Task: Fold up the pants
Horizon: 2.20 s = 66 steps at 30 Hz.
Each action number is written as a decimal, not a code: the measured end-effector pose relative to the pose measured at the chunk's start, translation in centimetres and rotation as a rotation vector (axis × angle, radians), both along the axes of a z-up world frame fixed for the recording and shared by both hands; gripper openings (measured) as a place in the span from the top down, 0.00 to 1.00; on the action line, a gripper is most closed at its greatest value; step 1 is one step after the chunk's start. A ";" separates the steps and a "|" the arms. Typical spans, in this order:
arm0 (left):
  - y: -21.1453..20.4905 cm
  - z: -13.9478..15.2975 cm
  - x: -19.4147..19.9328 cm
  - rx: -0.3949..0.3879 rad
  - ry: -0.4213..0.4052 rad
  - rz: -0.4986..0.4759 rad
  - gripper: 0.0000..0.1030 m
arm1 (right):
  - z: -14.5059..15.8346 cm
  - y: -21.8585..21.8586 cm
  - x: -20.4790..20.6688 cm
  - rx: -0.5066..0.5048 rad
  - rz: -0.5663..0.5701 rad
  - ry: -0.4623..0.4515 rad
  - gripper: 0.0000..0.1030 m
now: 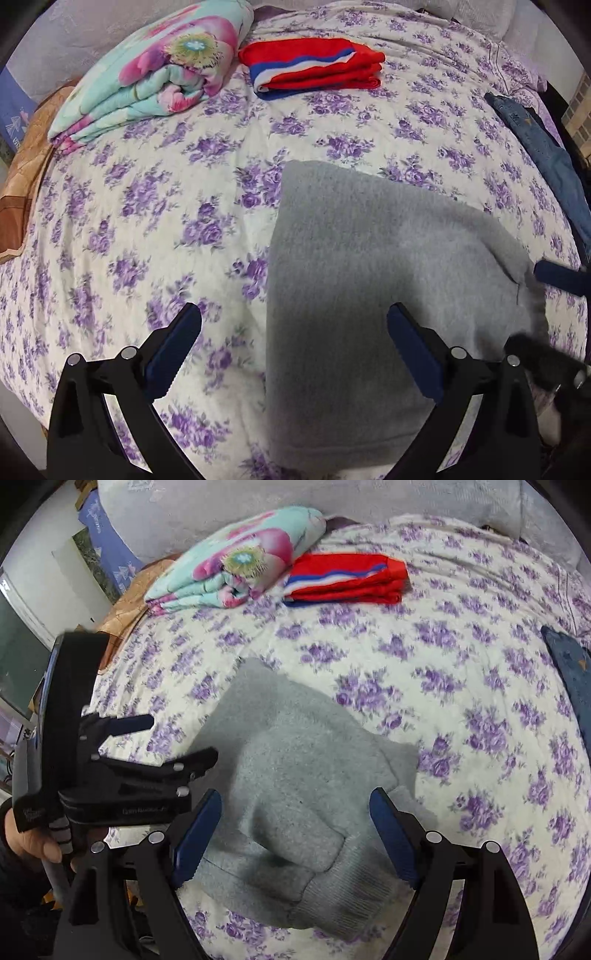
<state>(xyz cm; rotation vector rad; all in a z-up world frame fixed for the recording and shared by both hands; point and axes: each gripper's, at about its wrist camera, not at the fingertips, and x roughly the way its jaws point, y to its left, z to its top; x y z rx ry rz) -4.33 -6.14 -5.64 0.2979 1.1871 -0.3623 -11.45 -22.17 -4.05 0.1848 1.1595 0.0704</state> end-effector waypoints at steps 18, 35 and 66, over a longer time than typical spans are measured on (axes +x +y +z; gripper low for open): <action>3.7 0.2 3.0 -0.178 0.199 -0.019 0.05 | -1.9 -7.1 -5.2 0.208 -0.289 0.079 0.15; 6.7 -3.9 4.2 -0.284 0.404 -0.039 0.05 | -8.7 -6.2 -3.9 0.528 -0.393 0.155 0.19; 1.6 -7.7 2.8 -0.391 0.550 -0.003 0.12 | -8.0 -8.8 -0.3 0.455 -0.151 0.219 0.35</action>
